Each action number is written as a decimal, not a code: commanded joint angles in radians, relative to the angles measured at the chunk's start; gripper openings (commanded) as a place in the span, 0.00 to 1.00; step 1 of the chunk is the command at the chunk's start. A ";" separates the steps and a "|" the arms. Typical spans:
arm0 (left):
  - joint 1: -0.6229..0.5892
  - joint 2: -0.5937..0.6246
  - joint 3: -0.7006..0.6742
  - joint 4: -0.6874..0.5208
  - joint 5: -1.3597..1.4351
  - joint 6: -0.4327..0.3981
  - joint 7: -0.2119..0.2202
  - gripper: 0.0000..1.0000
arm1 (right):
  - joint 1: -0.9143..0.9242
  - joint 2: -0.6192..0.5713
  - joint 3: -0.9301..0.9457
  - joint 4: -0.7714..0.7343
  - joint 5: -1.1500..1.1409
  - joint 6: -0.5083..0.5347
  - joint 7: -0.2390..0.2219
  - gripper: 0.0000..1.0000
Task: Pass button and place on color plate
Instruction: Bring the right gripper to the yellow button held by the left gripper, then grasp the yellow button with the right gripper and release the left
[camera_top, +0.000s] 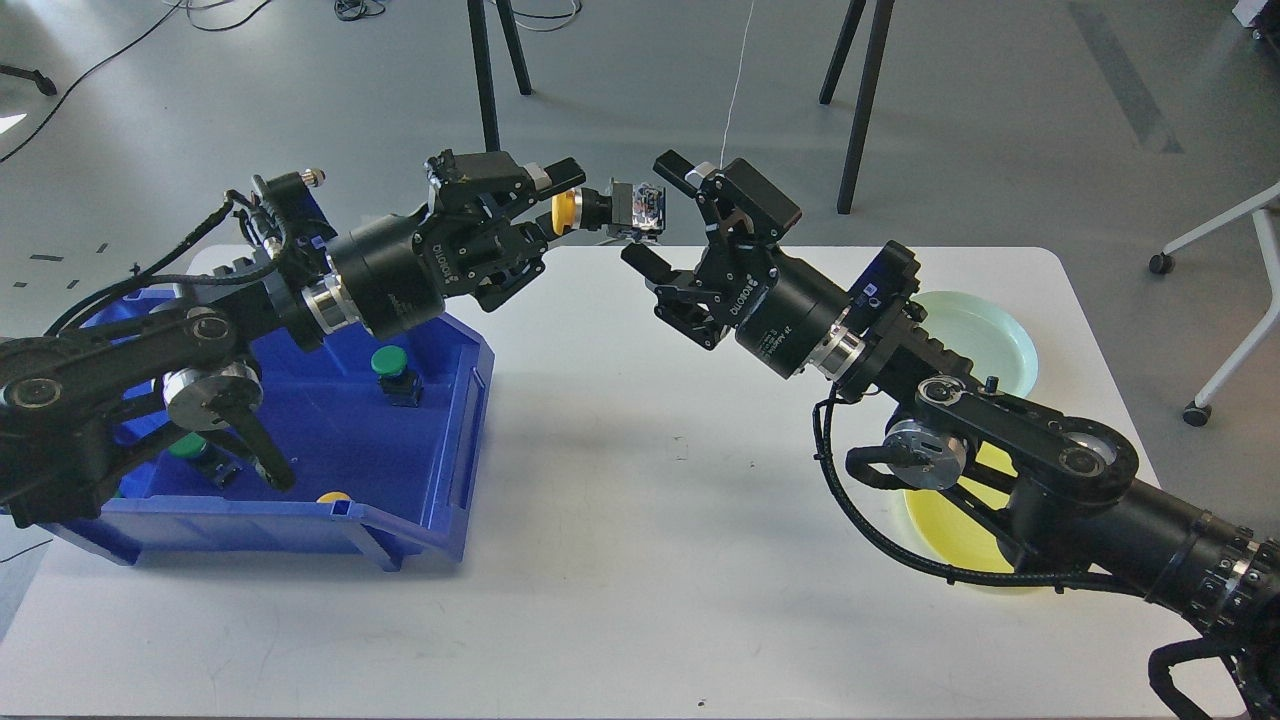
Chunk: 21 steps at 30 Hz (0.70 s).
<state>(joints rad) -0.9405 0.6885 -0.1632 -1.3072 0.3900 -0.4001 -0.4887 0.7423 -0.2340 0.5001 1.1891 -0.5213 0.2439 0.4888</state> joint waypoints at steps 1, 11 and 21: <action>0.000 -0.001 -0.001 0.002 0.000 0.000 0.000 0.19 | 0.000 0.005 0.000 -0.008 0.001 0.001 0.000 0.95; 0.000 -0.001 0.001 0.000 0.000 0.000 0.000 0.19 | 0.005 0.009 0.000 -0.011 -0.002 0.005 0.000 0.55; 0.000 -0.001 0.001 0.002 0.000 0.000 0.000 0.20 | 0.011 0.009 -0.002 -0.013 -0.005 0.006 0.000 0.33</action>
<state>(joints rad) -0.9403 0.6873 -0.1627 -1.3057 0.3893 -0.4003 -0.4888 0.7518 -0.2256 0.4982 1.1779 -0.5260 0.2495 0.4886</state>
